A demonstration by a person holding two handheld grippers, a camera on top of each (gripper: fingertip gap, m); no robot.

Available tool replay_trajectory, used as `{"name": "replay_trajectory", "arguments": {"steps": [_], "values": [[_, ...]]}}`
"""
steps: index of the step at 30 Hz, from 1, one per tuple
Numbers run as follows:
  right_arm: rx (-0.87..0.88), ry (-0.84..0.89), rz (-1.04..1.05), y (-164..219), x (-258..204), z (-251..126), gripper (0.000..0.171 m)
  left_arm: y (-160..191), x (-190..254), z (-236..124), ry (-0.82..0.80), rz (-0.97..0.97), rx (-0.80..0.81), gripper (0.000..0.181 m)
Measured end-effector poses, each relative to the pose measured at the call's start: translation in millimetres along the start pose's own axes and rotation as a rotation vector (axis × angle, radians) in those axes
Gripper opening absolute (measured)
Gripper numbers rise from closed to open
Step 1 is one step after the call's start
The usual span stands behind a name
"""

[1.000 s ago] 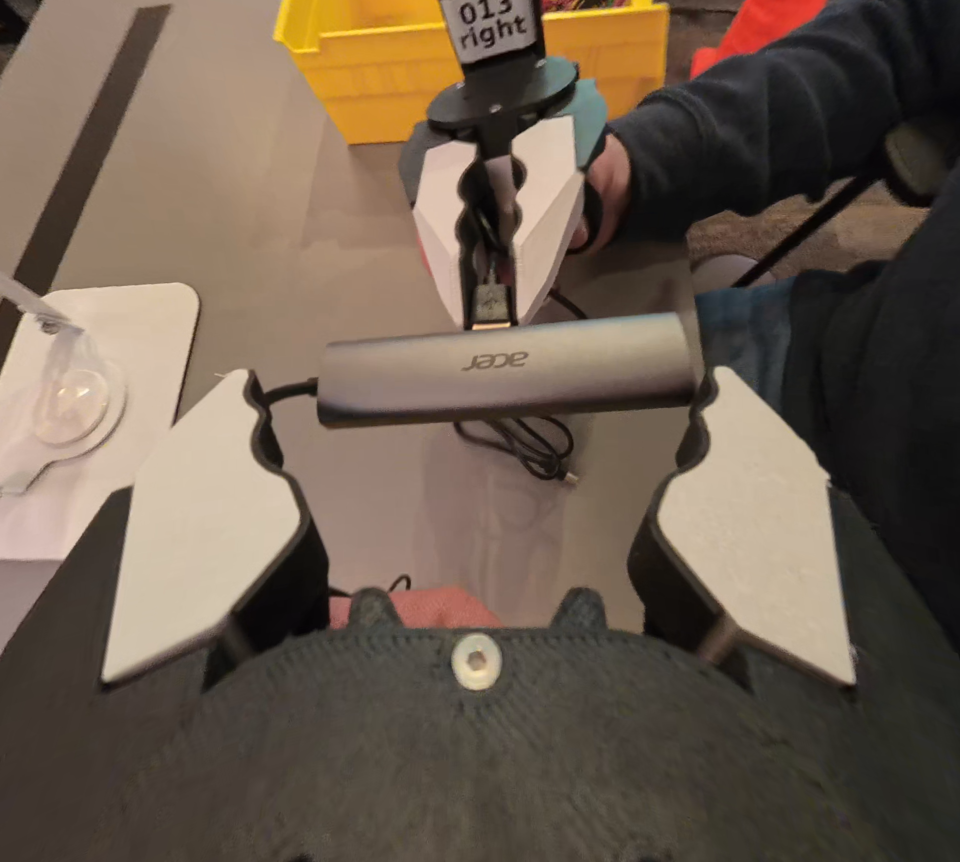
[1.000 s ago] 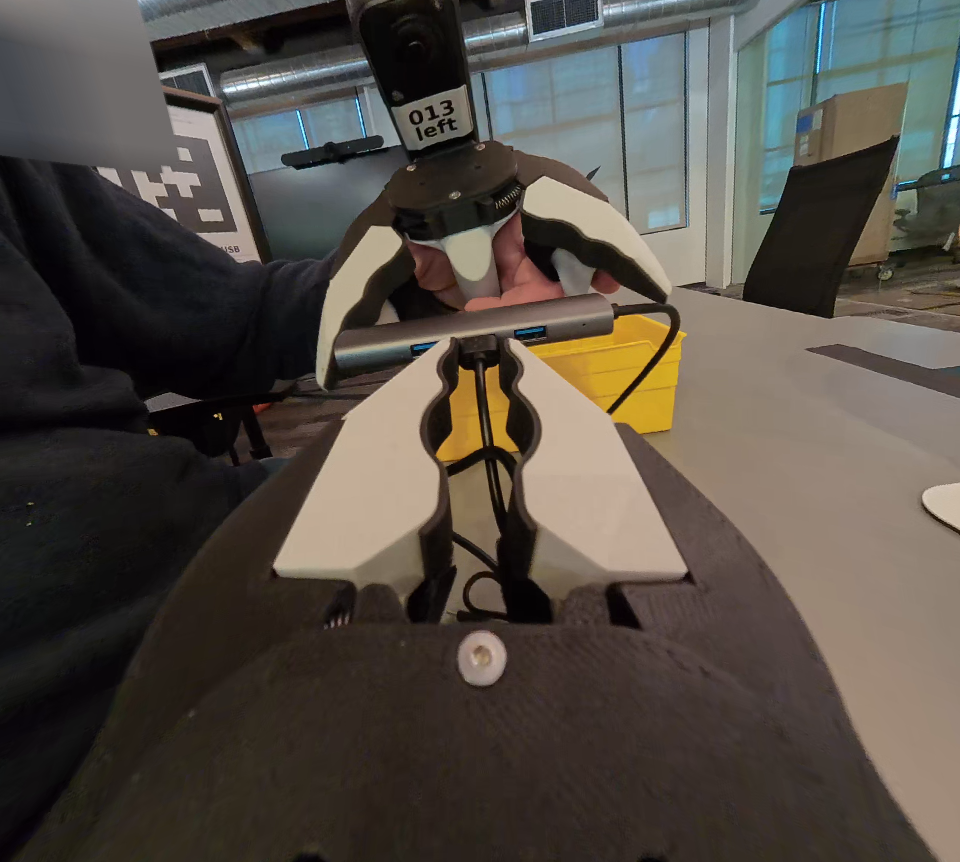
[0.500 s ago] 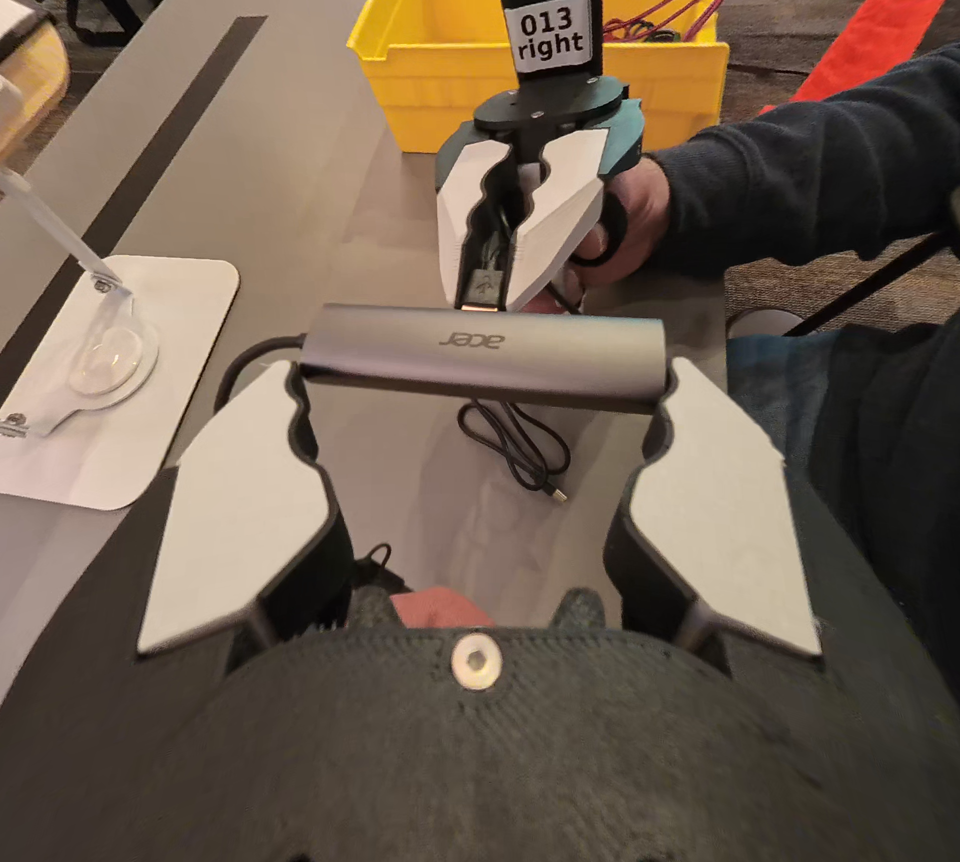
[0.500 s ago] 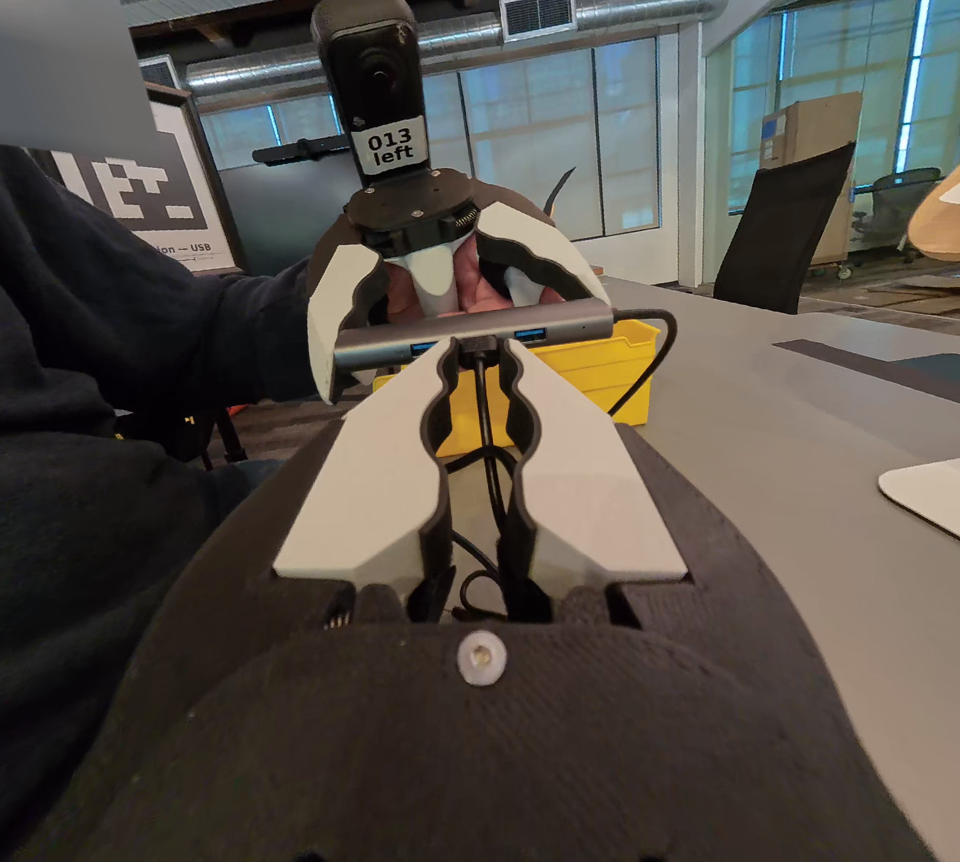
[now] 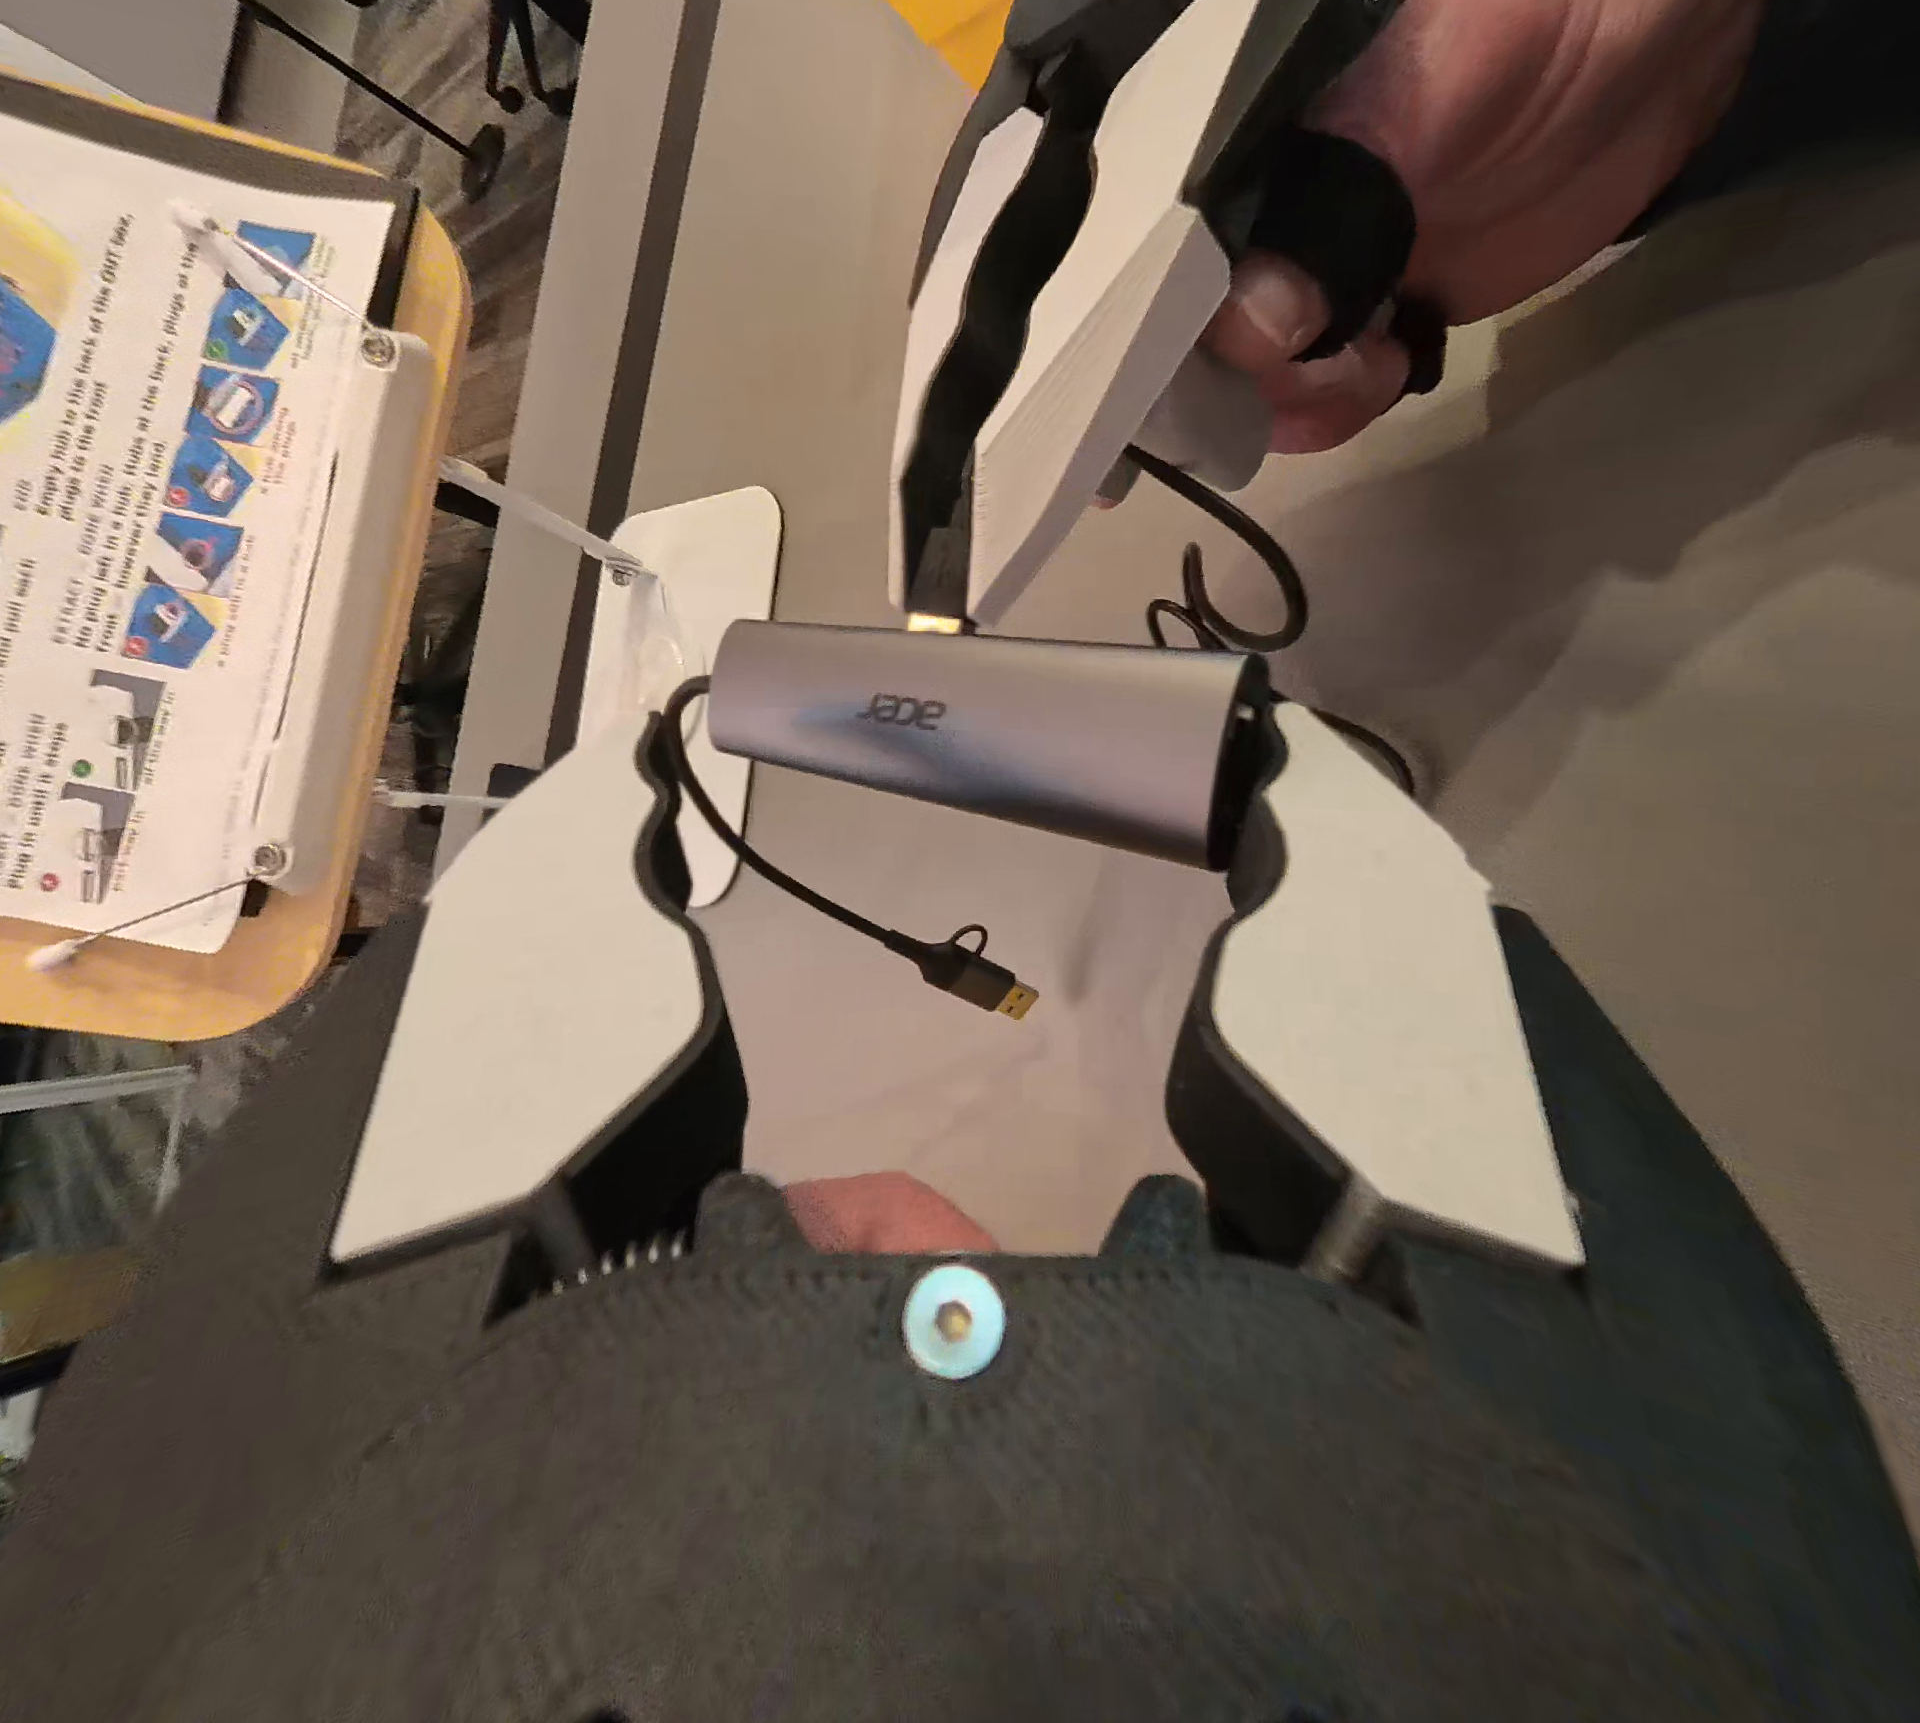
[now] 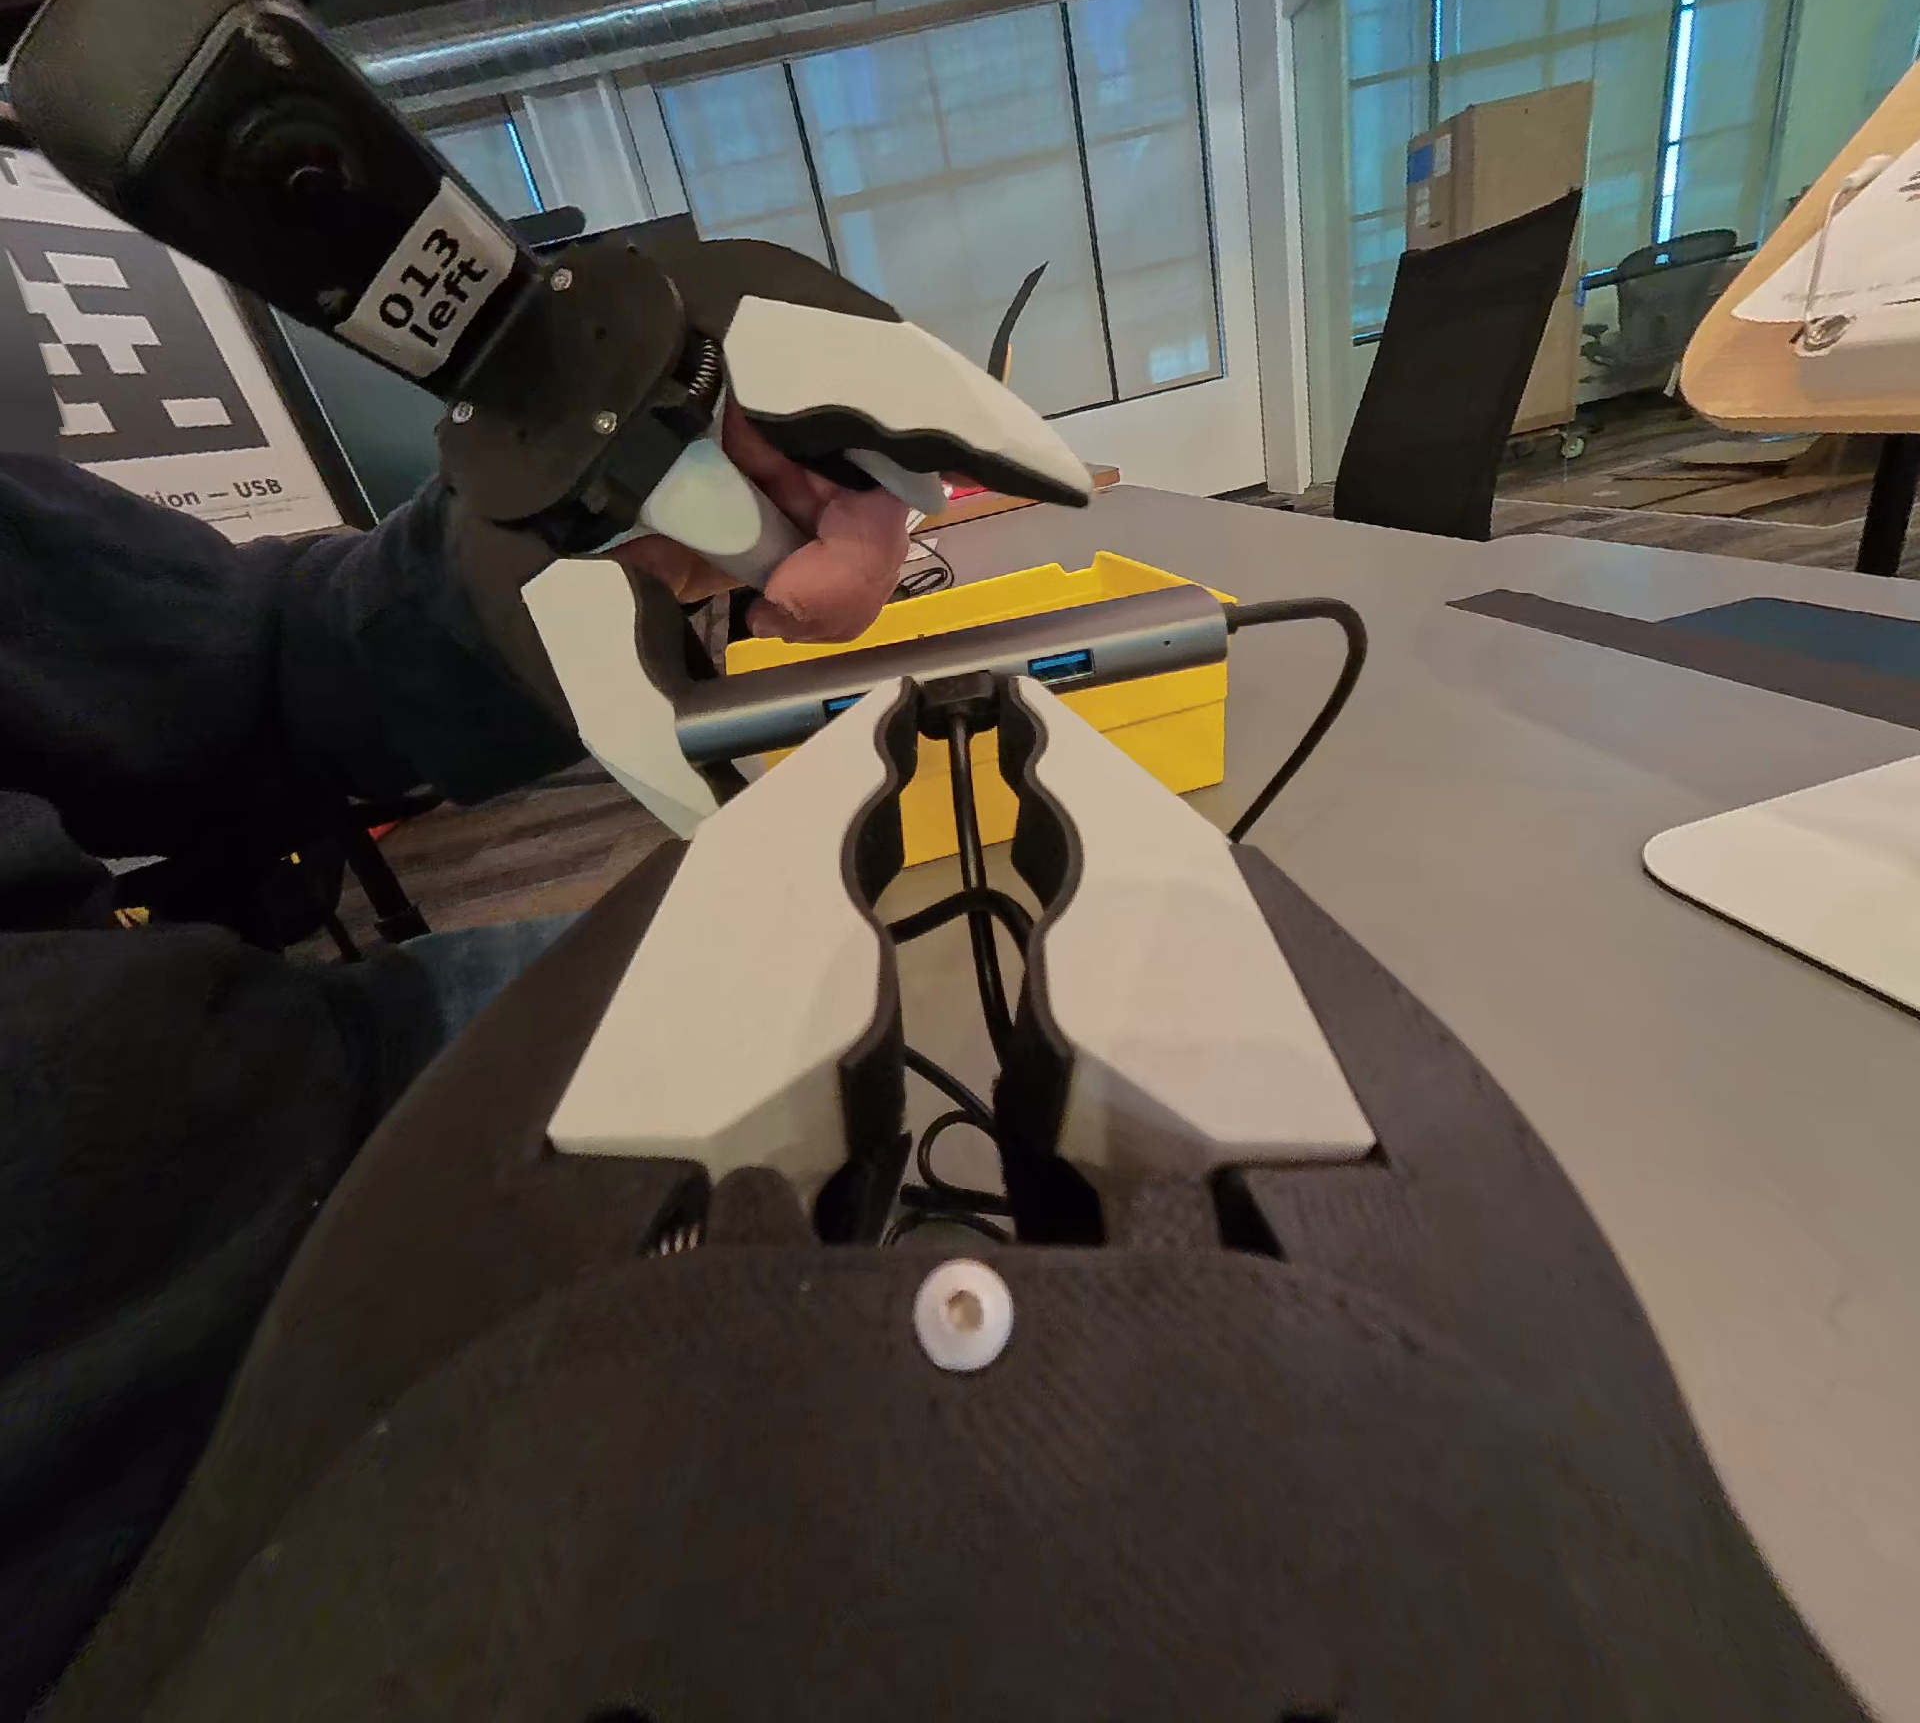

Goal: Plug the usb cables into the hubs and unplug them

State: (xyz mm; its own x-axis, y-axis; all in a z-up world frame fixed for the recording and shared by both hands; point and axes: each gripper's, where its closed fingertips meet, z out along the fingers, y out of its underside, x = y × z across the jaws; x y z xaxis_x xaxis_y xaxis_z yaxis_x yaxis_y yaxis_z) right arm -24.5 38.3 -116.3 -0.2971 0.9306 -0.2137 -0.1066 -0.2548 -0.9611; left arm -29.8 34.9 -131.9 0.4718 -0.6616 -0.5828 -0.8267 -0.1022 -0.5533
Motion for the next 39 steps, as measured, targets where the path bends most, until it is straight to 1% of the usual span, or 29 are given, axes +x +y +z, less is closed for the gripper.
{"name": "replay_trajectory", "arguments": {"steps": [2,6,10,13,17,19,23,24,26,27,29,30,32,34,36,39], "values": [[0.004,0.012,0.011,-1.5,2.1,-1.0,0.012,-2.8,0.2,-1.5,-0.014,0.023,0.009,0.089],[0.013,0.029,0.029,-4.8,6.4,-3.4,0.012,-9.6,-3.2,-5.3,-0.107,0.138,0.013,0.069],[0.034,0.022,0.045,-10.3,7.6,-5.5,0.013,-17.2,-2.2,-7.4,-0.114,0.136,0.075,0.051],[0.041,0.027,0.058,-12.9,9.0,-6.6,0.013,-20.4,-4.9,-8.1,-0.160,0.152,0.094,0.047],[0.003,0.083,0.052,-10.4,14.2,-4.5,0.012,-12.8,-8.6,-1.3,-0.243,0.226,0.004,0.044],[-0.005,0.115,0.063,-10.8,19.6,-4.0,0.012,-10.7,-10.3,2.5,-0.289,0.265,-0.019,0.030],[-0.005,0.154,0.081,-12.0,29.5,-4.2,0.012,-10.6,-24.3,2.9,-0.405,0.332,-0.052,0.018],[-0.002,0.153,0.083,-13.0,30.0,-3.8,0.012,-10.2,-24.6,3.7,-0.396,0.310,-0.047,0.019],[0.003,0.146,0.077,-15.3,29.5,-2.6,0.012,-10.9,-22.6,3.0,-0.328,0.184,0.004,0.031],[0.007,0.139,0.078,-16.6,28.7,-1.9,0.012,-11.7,-22.3,0.7,-0.291,0.110,0.039,0.039],[0.022,0.120,0.085,-20.2,27.6,-1.3,0.012,-16.4,-20.0,-4.4,-0.192,-0.065,0.129,0.068],[0.031,0.112,0.089,-22.2,27.6,-1.3,0.012,-20.0,-17.7,-7.1,-0.128,-0.171,0.185,0.078],[0.047,0.089,0.087,-26.6,25.8,-0.9,0.012,-25.3,-17.0,-10.9,-0.038,-0.351,0.281,0.086],[0.049,0.078,0.081,-28.6,24.3,-0.2,0.013,-23.2,-23.5,-12.1,-0.016,-0.471,0.325,0.090],[0.045,0.067,0.072,-28.8,22.4,0.5,0.013,-29.8,-22.4,-13.9,0.075,-0.617,0.401,0.083],[0.027,0.039,0.057,-26.3,18.2,1.0,0.012,-36.0,-26.3,-15.8,0.164,-0.782,0.493,0.078]]}}
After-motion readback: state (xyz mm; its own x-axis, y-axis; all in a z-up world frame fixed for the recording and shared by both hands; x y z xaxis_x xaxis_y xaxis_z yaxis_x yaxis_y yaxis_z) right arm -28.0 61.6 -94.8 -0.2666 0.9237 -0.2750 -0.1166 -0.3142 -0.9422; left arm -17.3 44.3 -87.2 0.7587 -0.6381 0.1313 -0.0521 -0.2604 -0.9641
